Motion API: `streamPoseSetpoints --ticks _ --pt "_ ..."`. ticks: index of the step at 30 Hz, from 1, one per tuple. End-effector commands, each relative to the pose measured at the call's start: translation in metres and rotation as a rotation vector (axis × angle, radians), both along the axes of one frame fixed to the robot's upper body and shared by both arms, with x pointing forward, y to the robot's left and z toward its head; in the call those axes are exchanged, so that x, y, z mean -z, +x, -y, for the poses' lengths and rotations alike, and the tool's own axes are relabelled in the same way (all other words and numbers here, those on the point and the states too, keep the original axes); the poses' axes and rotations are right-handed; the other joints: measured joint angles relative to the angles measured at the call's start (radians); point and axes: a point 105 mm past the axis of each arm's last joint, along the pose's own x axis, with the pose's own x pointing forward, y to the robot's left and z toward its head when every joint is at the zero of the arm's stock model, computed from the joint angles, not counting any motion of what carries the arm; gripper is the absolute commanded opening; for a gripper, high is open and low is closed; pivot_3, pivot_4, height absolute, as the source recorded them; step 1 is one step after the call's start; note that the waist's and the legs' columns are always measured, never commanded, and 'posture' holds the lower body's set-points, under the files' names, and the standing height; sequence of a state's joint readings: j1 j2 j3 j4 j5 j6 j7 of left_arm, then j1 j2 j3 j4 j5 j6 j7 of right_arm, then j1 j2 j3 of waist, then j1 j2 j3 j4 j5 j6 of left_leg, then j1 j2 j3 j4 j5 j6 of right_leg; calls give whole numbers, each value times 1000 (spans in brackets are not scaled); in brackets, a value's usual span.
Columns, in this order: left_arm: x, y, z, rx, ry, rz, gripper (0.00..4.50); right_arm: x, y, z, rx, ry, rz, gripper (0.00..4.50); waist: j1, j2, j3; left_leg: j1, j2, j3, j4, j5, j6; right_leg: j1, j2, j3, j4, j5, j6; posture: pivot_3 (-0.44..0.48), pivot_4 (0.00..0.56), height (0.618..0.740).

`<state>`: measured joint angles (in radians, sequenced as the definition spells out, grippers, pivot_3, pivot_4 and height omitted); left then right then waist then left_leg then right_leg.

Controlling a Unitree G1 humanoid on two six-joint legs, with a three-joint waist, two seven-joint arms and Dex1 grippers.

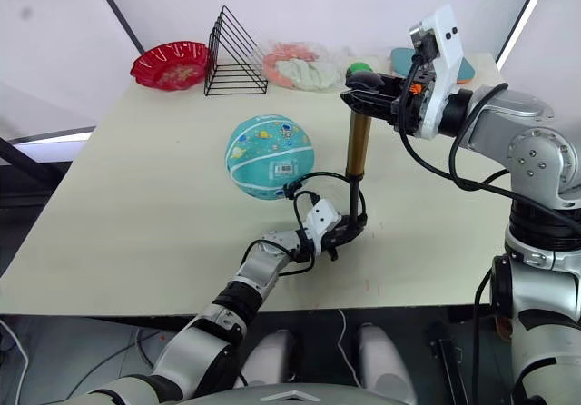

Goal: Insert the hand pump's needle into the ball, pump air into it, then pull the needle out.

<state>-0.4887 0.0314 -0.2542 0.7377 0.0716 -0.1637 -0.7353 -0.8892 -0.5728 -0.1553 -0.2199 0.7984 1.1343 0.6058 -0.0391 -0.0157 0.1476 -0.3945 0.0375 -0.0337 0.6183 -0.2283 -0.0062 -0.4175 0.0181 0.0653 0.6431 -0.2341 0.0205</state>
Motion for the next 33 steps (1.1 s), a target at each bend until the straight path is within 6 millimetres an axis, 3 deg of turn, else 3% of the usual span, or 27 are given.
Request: streamPoseSetpoints --ticks 1,4,8,13,16,18,23,29,33 --pt "48 -23 -11 -7 102 -163 1061 -17 -13 -3 -29 13 120 1602 1 0 0 0 0 0 0 0 0 0 0 0 0 0 0 0 150 740" --pt "47 -23 -10 -7 98 -162 1061 33 -7 -8 -29 -46 20 1602 1 -2 -1 0 0 -1 0 0 0 1 0 -1 0 0 0 0 150 740" --pt "47 -22 -10 -10 98 -161 1061 75 -5 -12 -36 -90 -36 1602 -3 -2 -2 5 0 0 1 0 0 5 0 0 0 0 0 0 150 740" --pt "47 -22 -12 -18 98 -161 1061 143 -10 -20 -53 -147 -151 1602 -5 -4 -11 13 1 1 -1 0 0 10 2 1 0 -1 0 0 150 740" --pt "47 -23 -13 -19 100 -160 1061 219 -21 -19 -46 -229 -296 1602 -6 -7 -24 14 1 1 -2 0 0 11 2 1 0 -1 -1 0 150 740" --pt "47 -23 -12 -18 101 -160 1061 249 -29 -19 -52 -273 -338 1602 -7 -11 -33 16 1 1 -3 0 0 12 2 1 0 -1 -1 0 150 740" --pt "48 -24 -12 -17 101 -160 1061 248 -25 -23 -54 -251 -309 1601 -14 -13 -38 33 2 1 -4 -4 6 27 2 1 0 -7 -8 0 150 740" --pt "48 -24 -11 -15 102 -162 1061 223 -17 -22 -46 -215 -245 1601 -20 -10 -40 34 3 0 -5 -4 6 27 2 0 0 -7 -8 0 150 740" --pt "48 -24 -11 -13 102 -163 1061 190 -11 -19 -32 -178 -159 1601 -20 -9 -39 33 2 1 -5 -4 6 27 1 0 0 -7 -8 0 150 740"
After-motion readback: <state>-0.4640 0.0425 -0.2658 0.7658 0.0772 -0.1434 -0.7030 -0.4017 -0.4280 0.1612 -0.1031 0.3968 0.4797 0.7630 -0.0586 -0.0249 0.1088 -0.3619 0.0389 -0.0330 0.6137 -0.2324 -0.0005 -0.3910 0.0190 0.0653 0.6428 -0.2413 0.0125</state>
